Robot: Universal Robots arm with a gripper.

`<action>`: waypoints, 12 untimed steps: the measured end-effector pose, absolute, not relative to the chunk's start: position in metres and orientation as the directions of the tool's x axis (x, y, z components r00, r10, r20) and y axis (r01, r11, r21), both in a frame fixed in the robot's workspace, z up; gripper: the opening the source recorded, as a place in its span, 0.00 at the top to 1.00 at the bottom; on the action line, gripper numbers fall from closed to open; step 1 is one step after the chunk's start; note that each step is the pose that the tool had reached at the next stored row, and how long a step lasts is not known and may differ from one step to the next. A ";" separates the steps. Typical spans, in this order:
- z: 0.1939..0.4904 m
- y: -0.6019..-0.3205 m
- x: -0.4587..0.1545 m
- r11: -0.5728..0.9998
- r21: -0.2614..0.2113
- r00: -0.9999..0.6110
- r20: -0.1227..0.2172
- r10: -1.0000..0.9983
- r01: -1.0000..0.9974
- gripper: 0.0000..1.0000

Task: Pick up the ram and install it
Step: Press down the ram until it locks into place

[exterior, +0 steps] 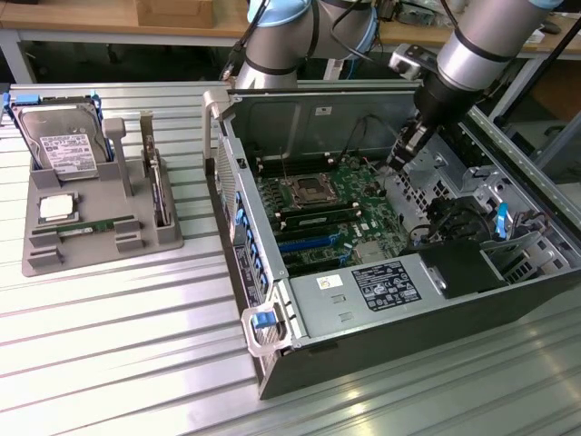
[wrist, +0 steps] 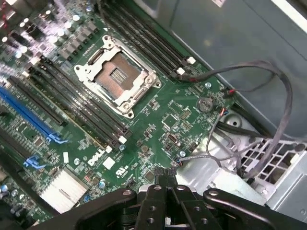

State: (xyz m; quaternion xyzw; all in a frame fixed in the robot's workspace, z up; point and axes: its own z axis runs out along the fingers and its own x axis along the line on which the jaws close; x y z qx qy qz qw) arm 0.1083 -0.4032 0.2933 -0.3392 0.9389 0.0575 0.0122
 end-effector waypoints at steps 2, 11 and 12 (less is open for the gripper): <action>0.293 -0.403 0.108 0.798 0.099 -0.804 -0.062 -0.592 -0.595 0.89; 0.291 -0.403 0.108 0.942 0.096 -0.946 -0.060 -0.318 -0.322 0.89; 0.290 -0.403 0.108 0.948 0.096 -0.952 -0.060 -0.300 -0.305 0.89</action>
